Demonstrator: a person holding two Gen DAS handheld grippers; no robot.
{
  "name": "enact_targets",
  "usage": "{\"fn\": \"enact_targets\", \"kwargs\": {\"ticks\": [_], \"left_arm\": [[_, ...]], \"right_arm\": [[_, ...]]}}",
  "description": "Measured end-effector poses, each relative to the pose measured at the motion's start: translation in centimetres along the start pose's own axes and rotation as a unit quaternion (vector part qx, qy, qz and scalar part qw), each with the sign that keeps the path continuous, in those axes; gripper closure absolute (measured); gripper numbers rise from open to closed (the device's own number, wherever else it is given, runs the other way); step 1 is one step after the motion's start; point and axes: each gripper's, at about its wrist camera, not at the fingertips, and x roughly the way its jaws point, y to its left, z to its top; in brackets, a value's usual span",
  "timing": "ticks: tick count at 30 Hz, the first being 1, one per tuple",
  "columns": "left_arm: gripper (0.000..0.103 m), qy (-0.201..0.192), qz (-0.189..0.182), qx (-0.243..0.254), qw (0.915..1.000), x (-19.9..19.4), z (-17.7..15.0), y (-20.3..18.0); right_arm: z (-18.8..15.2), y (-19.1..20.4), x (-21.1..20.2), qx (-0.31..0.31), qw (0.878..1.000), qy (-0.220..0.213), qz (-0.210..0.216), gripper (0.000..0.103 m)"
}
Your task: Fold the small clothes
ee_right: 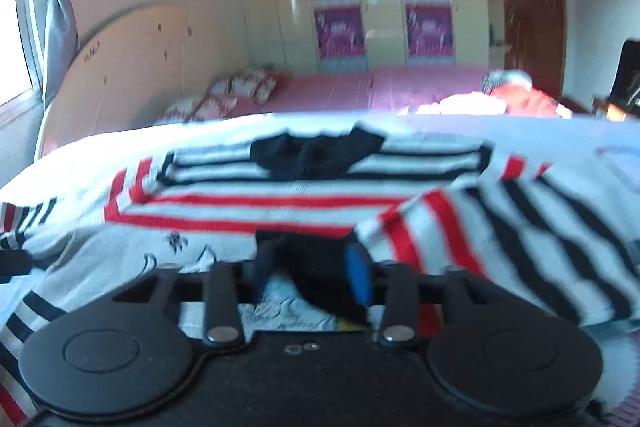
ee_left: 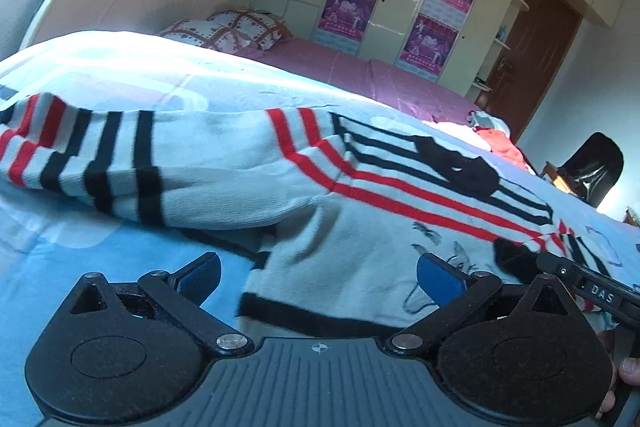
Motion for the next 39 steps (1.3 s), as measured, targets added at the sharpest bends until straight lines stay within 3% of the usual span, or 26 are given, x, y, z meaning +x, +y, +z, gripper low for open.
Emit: {"fn": "enact_targets", "kwargs": {"ticks": [3,5,6,9,14,16,18,19,20,22,25,27,31,35,39], "left_arm": [[0.001,0.006,-0.072,-0.012,0.9973,2.2,0.6,-3.2],[0.021,0.019,-0.125,-0.018,0.9918,4.0,0.7,-5.6],[0.039,0.035,-0.141,-0.021,0.9892,5.1,0.7,-7.0],[0.057,0.085,-0.175,-0.040,0.9801,8.6,0.2,-9.5],[0.060,0.152,-0.214,-0.066,0.9628,13.2,-1.1,-12.2],[0.060,0.151,-0.223,-0.086,0.9590,14.4,-1.1,-12.9],[0.061,0.160,-0.239,-0.122,0.9500,15.8,-1.1,-13.3],[0.095,0.162,-0.240,-0.121,0.9495,16.3,-1.1,-13.9],[0.100,0.157,-0.227,-0.099,0.9560,16.6,-1.1,-14.8],[0.100,0.110,-0.204,-0.041,0.9719,15.5,-0.7,-16.4],[0.100,0.038,-0.183,0.027,0.9820,12.4,0.6,-17.4],[0.100,0.019,-0.160,0.058,0.9851,11.5,0.8,-17.4],[0.100,0.054,-0.093,0.054,0.9927,13.0,-0.5,-15.1],[0.100,0.043,-0.092,0.032,0.9943,12.7,-0.4,-13.6],[0.100,-0.003,-0.090,0.030,0.9955,10.5,0.9,-11.6]], "right_arm": [[0.1,-2.3,-3.0,0.028,0.999,-0.023,-0.010,0.056],[0.0,-4.0,-4.8,0.044,0.998,-0.035,-0.026,0.056],[0.0,-4.8,-5.4,0.050,0.998,-0.038,-0.031,0.056],[-0.4,-6.7,-6.6,0.060,0.996,-0.033,-0.049,0.056],[-1.1,-9.4,-7.6,0.083,0.994,-0.031,-0.060,0.056],[-1.3,-10.1,-7.9,0.090,0.993,-0.032,-0.062,0.056],[-1.4,-10.9,-7.8,0.095,0.993,-0.032,-0.065,0.058],[-1.4,-11.2,-7.7,0.096,0.993,-0.030,-0.070,0.060],[-1.4,-11.6,-7.4,0.096,0.992,-0.026,-0.075,0.063],[-1.4,-12.7,-6.9,0.101,0.991,-0.013,-0.090,0.074],[-1.2,-14.3,-6.9,0.111,0.989,-0.015,-0.101,0.074],[-1.1,-15.2,-6.9,0.116,0.988,-0.021,-0.104,0.072],[-1.3,-16.4,-5.8,0.135,0.985,-0.015,-0.107,0.075],[-1.4,-17.0,-5.0,0.147,0.984,-0.007,-0.098,0.075],[-1.3,-17.2,-5.2,0.147,0.985,-0.008,-0.087,0.075]]}}
